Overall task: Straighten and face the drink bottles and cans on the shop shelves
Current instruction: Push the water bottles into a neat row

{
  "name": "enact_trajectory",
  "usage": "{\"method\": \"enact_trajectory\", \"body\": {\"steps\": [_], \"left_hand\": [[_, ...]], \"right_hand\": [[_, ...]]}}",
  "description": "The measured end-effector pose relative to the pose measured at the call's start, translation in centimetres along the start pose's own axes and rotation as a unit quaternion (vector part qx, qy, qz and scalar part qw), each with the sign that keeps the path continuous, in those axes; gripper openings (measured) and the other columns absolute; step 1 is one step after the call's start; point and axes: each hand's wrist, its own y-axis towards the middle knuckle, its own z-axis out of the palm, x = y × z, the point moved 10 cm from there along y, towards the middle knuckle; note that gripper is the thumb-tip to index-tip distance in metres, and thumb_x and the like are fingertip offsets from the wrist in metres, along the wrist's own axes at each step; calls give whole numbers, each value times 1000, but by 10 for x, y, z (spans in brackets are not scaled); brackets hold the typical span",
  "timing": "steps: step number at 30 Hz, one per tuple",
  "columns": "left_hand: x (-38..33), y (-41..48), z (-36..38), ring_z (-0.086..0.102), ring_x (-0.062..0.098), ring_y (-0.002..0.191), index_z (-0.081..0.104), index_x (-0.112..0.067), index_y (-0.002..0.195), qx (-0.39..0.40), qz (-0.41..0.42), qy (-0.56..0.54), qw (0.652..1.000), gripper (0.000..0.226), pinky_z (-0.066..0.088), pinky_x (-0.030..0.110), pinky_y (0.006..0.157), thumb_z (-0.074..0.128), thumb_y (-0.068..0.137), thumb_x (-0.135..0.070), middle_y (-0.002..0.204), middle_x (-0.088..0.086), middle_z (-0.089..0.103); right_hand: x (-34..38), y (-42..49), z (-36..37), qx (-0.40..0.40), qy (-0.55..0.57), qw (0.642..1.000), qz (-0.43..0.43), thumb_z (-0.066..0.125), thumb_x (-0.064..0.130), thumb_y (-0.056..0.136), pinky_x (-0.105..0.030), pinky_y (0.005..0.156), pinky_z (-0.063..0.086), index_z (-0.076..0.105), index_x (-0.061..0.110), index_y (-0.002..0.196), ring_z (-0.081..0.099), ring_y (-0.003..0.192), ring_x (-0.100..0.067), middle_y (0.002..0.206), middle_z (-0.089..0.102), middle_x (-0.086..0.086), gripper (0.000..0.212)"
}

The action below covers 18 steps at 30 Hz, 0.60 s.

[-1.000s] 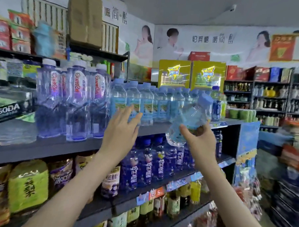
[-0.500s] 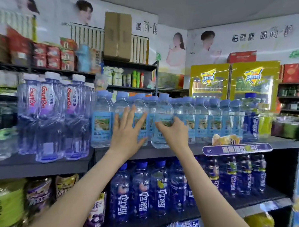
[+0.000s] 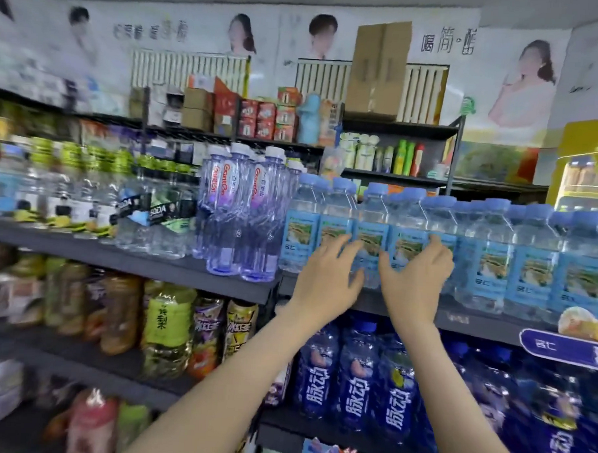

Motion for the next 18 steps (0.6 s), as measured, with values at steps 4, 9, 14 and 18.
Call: {"method": "enact_trajectory", "body": {"steps": [4,9,14,18], "left_hand": [[43,-30,-42,53,23,116,49,-15,131,-43,-93,-20,995,39,46,37,87,50,95,-28,132,4,53],[117,-73,-117,56,26,106,51,-16,124,-25,-127,75,989,32,44,37,77,49,95,-31,119,4,56],[213,-132,-218,56,27,108,49,-15,127,2,-172,155,973,34,48,41,82,48,95,-26,124,6,55],[298,-183,-301,55,27,110,47,-15,129,24,-216,211,953,36,49,41,83,48,95,-25,125,6,53]], "right_hand": [[63,-45,30,42,89,993,-65,65,21,85,-34,99,32,36,0,135,36,122,-29,129,42,-15,61],[148,-98,96,151,153,971,-104,60,14,86,-30,95,35,48,2,124,43,118,-28,121,50,-13,42],[267,-180,171,224,171,948,-149,58,13,87,-31,94,33,50,1,120,44,116,-29,117,51,-15,36],[360,-244,232,271,190,932,-149,53,23,93,-31,96,34,45,5,129,39,123,-25,125,47,-10,41]]}}
